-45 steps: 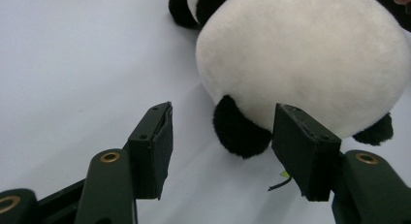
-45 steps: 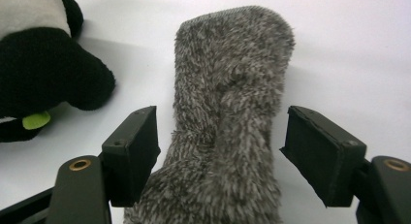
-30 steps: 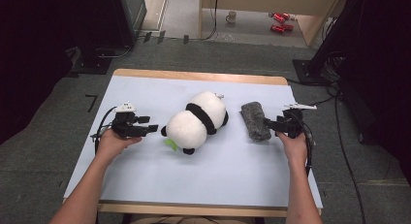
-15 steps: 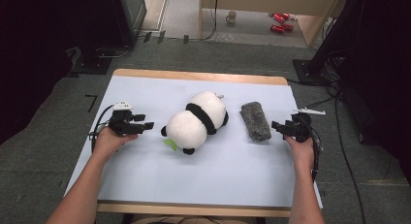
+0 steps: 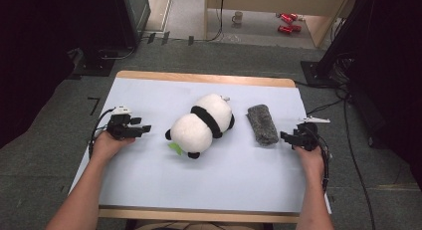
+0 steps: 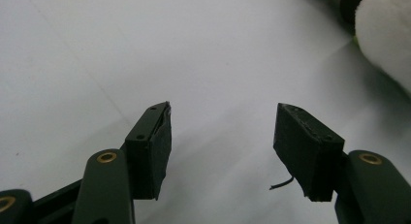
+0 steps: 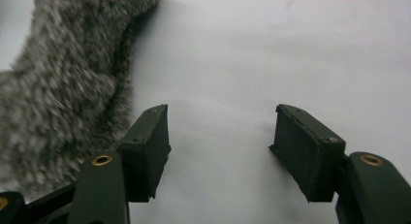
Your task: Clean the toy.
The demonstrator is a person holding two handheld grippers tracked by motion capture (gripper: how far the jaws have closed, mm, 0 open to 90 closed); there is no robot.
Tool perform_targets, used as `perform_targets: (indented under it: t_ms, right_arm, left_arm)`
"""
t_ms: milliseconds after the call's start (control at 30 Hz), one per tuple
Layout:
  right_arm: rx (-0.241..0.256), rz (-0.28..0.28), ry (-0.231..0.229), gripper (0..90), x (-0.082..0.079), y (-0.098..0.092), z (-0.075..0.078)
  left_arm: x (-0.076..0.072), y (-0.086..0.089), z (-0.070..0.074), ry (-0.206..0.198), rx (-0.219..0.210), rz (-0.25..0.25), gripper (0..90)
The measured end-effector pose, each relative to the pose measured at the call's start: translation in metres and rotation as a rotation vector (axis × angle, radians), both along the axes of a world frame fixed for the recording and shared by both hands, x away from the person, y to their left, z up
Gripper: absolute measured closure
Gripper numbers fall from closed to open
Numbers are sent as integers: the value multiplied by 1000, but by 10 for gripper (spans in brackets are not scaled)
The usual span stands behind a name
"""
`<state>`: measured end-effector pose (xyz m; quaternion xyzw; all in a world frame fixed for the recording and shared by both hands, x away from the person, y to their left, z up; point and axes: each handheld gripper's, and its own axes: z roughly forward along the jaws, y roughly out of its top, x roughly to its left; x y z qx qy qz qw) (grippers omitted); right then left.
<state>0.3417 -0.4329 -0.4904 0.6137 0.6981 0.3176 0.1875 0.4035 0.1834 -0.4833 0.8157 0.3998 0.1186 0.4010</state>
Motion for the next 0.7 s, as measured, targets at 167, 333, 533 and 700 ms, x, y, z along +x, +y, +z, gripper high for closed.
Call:
perform_targets:
  t_ms: [167, 333, 533, 700]
  right_arm:
    - [-30, 37, -35, 354, -2, 1, -4]
    - [-64, 63, -66, 334, -5, 3, -8]
    - [-60, 64, -101, 314, -8, 3, -11]
    - [-65, 66, -101, 309, -9, 4, -12]
  left_arm:
    - [1, 0, -6, 15, 52, 3, 382]
    - [0, 0, -7, 18, 51, 1, 370]
    - [-1, 1, -9, 5, 41, -6, 338]
    - [-2, 0, -10, -1, 38, -9, 313]
